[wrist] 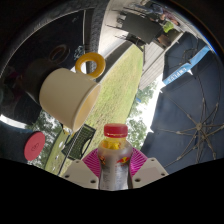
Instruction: Pour water
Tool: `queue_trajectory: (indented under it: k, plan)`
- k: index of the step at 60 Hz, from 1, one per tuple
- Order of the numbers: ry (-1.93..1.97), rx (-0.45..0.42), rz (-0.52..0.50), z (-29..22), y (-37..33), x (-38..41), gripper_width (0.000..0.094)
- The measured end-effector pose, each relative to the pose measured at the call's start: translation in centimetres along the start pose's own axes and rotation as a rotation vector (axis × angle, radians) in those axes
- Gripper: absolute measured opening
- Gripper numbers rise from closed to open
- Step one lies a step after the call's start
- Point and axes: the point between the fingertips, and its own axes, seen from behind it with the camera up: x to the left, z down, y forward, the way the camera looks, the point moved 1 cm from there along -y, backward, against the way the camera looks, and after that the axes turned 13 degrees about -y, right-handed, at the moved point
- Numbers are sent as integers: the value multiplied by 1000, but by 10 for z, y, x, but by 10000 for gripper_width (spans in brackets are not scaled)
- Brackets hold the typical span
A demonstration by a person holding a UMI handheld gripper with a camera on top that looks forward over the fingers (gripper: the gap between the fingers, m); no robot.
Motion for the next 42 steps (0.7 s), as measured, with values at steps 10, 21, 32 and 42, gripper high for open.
queue_trajectory:
  k: [10, 21, 32, 42]
  plan:
    - [-304, -45, -2, -23, 9, 18, 325]
    - [-221, -35, -24, 2, 17, 17, 327]
    - [663, 35, 42, 78, 25, -40, 336]
    - [1731, 53, 13, 109, -3, -22, 334]
